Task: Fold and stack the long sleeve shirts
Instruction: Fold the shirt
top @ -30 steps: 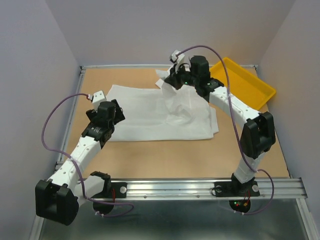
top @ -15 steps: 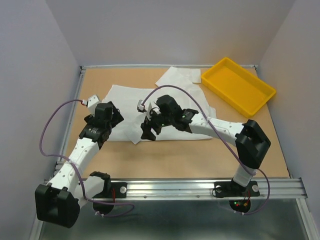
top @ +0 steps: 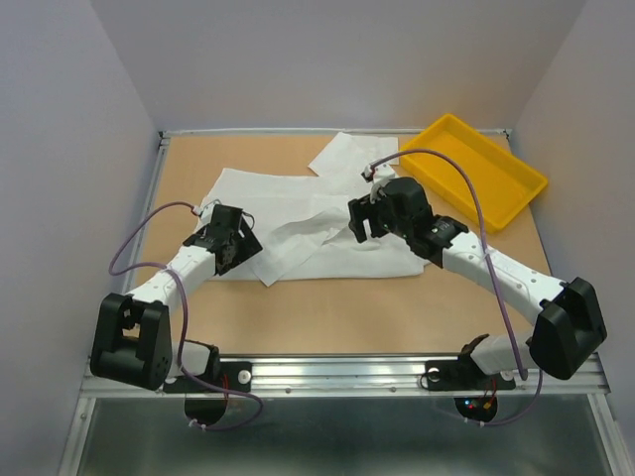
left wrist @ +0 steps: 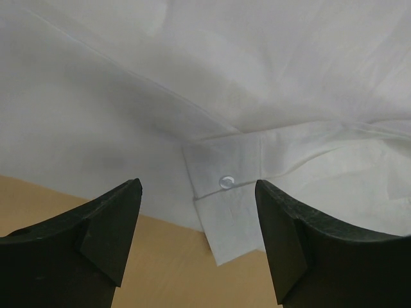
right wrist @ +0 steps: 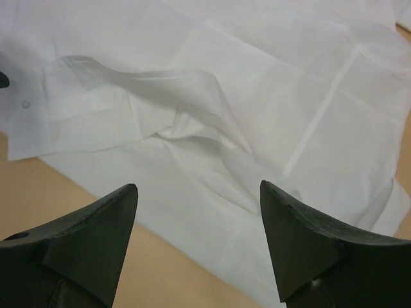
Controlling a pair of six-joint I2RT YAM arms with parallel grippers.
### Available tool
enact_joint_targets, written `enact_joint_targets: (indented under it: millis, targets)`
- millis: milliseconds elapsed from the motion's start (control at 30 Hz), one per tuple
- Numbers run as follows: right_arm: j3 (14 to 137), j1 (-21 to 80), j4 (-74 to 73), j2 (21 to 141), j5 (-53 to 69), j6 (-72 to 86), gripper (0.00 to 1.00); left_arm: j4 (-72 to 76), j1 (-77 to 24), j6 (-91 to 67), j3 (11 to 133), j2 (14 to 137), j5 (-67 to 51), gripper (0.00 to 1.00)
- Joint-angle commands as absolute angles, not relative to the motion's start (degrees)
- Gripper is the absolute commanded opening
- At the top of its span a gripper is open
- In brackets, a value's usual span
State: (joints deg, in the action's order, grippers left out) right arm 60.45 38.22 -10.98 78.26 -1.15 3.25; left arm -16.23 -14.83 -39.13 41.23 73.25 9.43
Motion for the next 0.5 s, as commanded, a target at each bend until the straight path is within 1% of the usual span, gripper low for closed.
enact_joint_targets:
  millis: [0,33,200,267,467]
  targets:
    - [55.82,38.23,-10.63,76.12,-3.16,7.47,0.81,-11.96,-14.68,-42.27,39.47,74.61,6.24,0.8]
    - [55.2,38.32,-10.46,75.77,-3.51,7.91,0.81,-11.34,-14.68,-42.28,39.38,75.4,5.81,0.77]
    - [51.43,37.62,-9.06,75.32,-5.53,11.32,0.81,-9.23,-14.68,-42.71,39.03,78.22,5.89,0.71]
    - [50.1,37.18,-8.09,75.67,-6.76,12.82,0.81,-8.18,-14.68,-42.89,38.76,79.45,5.63,0.65]
    - [45.19,34.37,-5.01,76.81,-6.77,18.8,0.76,-6.95,-14.85,-42.45,38.5,82.17,5.1,0.62]
